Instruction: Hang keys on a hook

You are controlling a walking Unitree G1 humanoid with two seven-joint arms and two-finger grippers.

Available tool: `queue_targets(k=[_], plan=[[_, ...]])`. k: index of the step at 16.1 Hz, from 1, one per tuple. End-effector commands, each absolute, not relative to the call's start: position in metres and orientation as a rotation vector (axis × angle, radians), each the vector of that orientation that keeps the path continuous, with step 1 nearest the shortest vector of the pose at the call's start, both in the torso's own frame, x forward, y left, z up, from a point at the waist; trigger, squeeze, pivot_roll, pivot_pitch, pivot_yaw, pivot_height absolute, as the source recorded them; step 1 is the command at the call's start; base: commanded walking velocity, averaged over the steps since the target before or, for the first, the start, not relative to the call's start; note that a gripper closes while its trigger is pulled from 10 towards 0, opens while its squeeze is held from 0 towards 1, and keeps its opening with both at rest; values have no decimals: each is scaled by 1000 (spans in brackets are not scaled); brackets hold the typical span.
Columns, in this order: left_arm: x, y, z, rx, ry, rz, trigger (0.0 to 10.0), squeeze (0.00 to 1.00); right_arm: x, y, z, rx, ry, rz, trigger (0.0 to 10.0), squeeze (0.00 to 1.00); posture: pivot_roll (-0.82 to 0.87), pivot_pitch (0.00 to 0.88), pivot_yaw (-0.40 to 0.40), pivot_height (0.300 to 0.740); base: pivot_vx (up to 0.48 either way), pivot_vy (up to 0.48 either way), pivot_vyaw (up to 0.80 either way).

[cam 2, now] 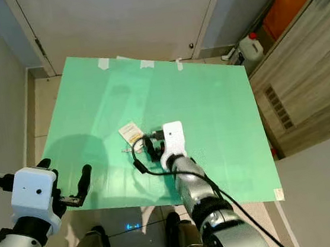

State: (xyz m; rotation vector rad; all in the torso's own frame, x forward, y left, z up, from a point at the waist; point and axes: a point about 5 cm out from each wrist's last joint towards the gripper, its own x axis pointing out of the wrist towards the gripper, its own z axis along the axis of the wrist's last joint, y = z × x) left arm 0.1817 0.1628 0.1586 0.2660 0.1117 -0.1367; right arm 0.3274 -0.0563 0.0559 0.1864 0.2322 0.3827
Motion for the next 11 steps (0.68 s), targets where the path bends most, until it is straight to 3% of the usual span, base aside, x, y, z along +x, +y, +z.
queue_targets(k=[1, 11], plan=[[178, 160, 155, 258, 134, -158, 10000, 0, 317, -50, 44, 235, 279, 394, 10000, 0, 361, 342, -118, 740, 0, 0, 0], [179, 161, 155, 261, 132, -159, 10000, 0, 309, -54, 30, 243, 374, 387, 10000, 0, 365, 345, -116, 740, 0, 0, 0]])
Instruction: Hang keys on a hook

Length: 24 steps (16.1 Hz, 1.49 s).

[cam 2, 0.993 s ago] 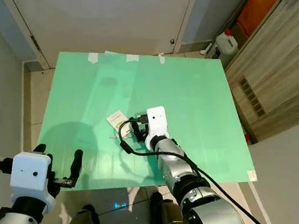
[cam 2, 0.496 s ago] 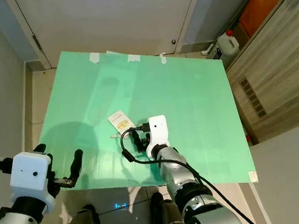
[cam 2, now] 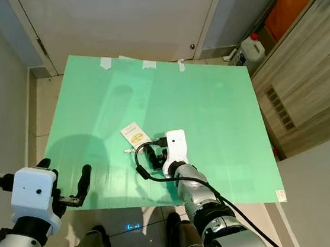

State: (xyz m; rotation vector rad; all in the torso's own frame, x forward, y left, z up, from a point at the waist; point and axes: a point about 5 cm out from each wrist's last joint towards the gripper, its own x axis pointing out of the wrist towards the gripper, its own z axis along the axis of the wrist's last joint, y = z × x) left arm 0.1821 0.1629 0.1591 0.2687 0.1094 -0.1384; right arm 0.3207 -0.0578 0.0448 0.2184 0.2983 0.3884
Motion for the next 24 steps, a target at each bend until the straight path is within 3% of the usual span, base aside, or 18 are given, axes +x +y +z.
queue_targets(k=[1, 4, 10, 16, 17, 18, 24], plan=[[179, 162, 156, 262, 131, -157, 10000, 0, 309, -59, 28, 160, 369, 388, 10000, 0, 364, 346, -116, 740, 0, 0, 0], [178, 161, 156, 265, 131, -160, 10000, 0, 313, -76, 29, 5, 338, 328, 10000, 0, 362, 349, -115, 740, 0, 0, 0], [178, 160, 156, 266, 133, -165, 10000, 0, 319, -95, 31, -85, 310, 254, 10000, 0, 359, 351, -112, 740, 0, 0, 0], [177, 160, 156, 267, 135, -163, 10000, 0, 310, -72, 27, 76, 345, 356, 10000, 0, 361, 355, -114, 740, 0, 0, 0], [177, 160, 156, 267, 136, -161, 10000, 0, 308, -71, 24, 99, 366, 367, 3137, 0, 361, 356, -114, 740, 0, 0, 0], [177, 160, 156, 267, 137, -161, 10000, 0, 306, -70, 22, 116, 387, 384, 0, 0, 362, 355, -115, 740, 0, 0, 0], [177, 161, 155, 270, 138, -164, 10000, 0, 303, -69, 18, 105, 410, 422, 0, 0, 361, 352, -113, 740, 0, 0, 0]])
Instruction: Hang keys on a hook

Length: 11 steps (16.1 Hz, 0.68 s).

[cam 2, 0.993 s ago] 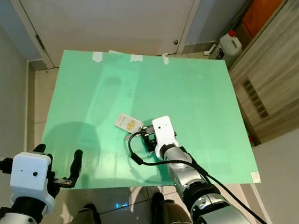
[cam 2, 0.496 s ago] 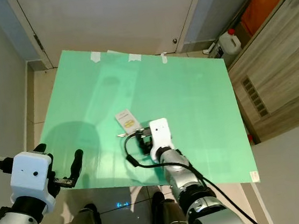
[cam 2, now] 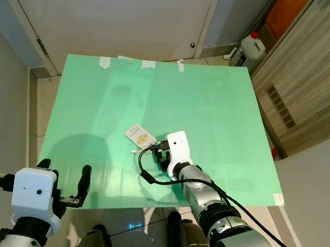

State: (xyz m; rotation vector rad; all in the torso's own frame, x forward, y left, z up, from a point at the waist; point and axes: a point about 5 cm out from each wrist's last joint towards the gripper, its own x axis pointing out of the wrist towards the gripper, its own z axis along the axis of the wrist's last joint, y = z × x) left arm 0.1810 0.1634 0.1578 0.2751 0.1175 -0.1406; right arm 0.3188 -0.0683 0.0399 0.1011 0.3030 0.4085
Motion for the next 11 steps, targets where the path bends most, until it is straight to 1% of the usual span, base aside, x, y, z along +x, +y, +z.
queue_targets(k=[1, 11], plan=[[177, 161, 155, 269, 137, -165, 10000, 0, 302, -69, 17, 108, 411, 428, 0, 0, 361, 352, -113, 740, 0, 0, 0], [176, 159, 154, 267, 137, -171, 10000, 0, 299, -67, 16, 203, 432, 455, 0, 0, 358, 345, -118, 740, 0, 0, 0]])
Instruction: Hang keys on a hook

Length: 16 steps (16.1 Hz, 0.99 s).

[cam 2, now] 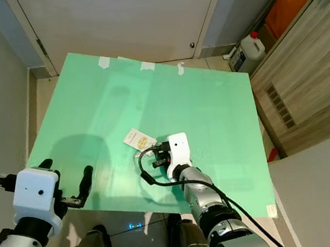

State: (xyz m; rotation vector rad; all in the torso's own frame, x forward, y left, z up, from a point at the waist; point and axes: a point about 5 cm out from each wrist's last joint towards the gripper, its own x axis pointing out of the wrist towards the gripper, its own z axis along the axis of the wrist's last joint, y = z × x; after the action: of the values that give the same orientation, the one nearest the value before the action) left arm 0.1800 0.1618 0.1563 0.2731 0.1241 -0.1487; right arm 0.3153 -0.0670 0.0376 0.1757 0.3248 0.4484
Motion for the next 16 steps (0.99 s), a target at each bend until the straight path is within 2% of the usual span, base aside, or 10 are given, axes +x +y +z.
queue_targets(k=[1, 6, 10, 13, 16], plan=[[176, 159, 154, 267, 137, -171, 10000, 0, 299, -67, 16, 205, 431, 457, 0, 0, 357, 348, -119, 740, 0, 0, 0], [176, 158, 154, 266, 136, -171, 10000, 0, 304, -70, 22, 214, 407, 443, 0, 0, 355, 351, -116, 740, 0, 0, 0], [183, 158, 155, 265, 120, -171, 10000, 0, 327, -67, 58, 234, 261, 459, 0, 0, 340, 328, -126, 740, 0, 0, 0], [201, 153, 154, 257, 77, -178, 10000, 0, 347, -70, 89, 238, 162, 463, 0, 0, 296, 256, -151, 740, 0, 0, 0], [217, 151, 156, 261, 34, -191, 10000, 0, 355, -78, 100, 219, 132, 445, 0, 0, 268, 189, -154, 740, 0, 0, 0]])
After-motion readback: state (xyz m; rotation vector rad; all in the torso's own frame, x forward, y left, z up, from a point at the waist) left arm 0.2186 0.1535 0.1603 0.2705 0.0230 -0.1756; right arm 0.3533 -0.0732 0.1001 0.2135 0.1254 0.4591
